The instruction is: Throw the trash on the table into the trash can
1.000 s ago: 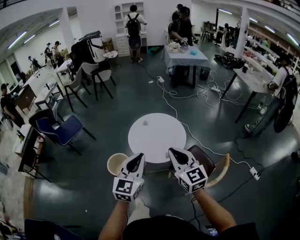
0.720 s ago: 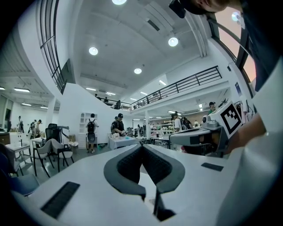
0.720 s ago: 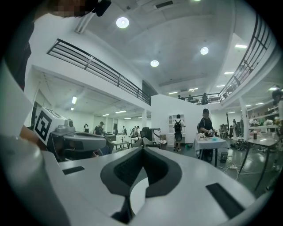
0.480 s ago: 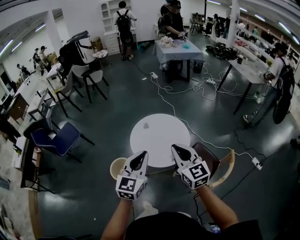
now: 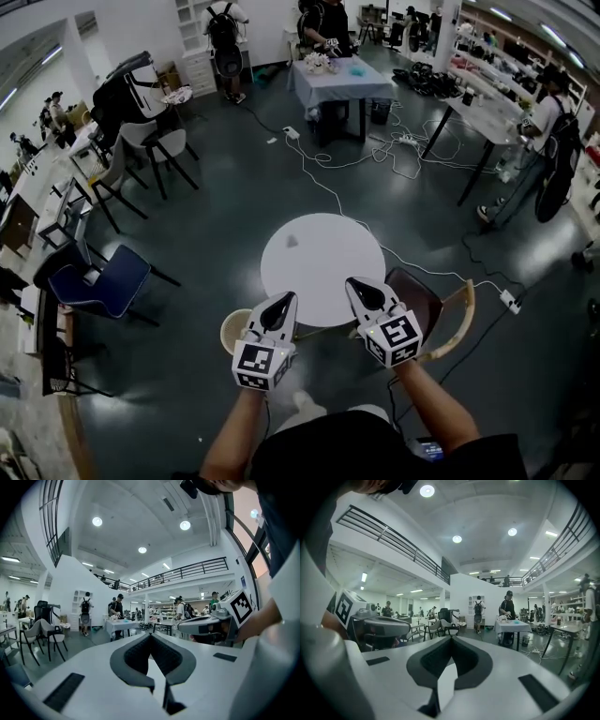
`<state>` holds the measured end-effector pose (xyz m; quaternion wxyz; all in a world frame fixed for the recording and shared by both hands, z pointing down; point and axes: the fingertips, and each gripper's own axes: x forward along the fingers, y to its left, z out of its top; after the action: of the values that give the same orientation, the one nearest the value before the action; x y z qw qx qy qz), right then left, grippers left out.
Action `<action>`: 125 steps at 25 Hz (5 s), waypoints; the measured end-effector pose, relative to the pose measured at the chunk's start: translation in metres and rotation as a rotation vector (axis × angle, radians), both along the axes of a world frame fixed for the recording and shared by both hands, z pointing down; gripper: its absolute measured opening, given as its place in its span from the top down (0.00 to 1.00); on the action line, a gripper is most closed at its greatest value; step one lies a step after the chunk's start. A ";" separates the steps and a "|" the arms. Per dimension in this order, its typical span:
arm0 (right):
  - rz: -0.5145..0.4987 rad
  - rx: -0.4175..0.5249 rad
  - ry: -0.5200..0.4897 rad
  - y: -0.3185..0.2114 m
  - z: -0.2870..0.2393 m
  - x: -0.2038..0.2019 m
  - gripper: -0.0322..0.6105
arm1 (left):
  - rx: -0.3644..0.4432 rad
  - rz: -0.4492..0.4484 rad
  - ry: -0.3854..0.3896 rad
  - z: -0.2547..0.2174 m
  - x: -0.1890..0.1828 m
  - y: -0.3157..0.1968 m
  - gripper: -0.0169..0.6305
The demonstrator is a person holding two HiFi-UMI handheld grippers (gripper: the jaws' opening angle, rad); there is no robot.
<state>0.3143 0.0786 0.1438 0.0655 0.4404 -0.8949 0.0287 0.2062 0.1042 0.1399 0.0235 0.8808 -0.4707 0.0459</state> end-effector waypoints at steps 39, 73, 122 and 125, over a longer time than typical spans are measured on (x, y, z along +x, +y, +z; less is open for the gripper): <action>0.042 -0.472 0.204 -0.119 0.294 0.096 0.88 | -0.338 0.028 -0.046 0.186 0.064 -0.120 0.96; 0.063 -0.704 0.339 -0.167 0.479 0.112 0.76 | -0.504 0.001 -0.095 0.306 0.086 -0.152 0.96; -0.198 -0.308 0.320 -0.213 0.258 0.039 0.89 | -0.252 -0.261 -0.065 0.147 0.032 -0.168 0.96; -0.210 -0.263 0.301 -0.211 0.235 0.028 0.89 | -0.226 -0.284 -0.066 0.130 0.022 -0.161 0.96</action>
<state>0.3422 -0.1326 0.3792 0.2580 0.3320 -0.9044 0.0723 0.2281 -0.0571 0.2703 0.1132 0.7952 -0.5827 0.1234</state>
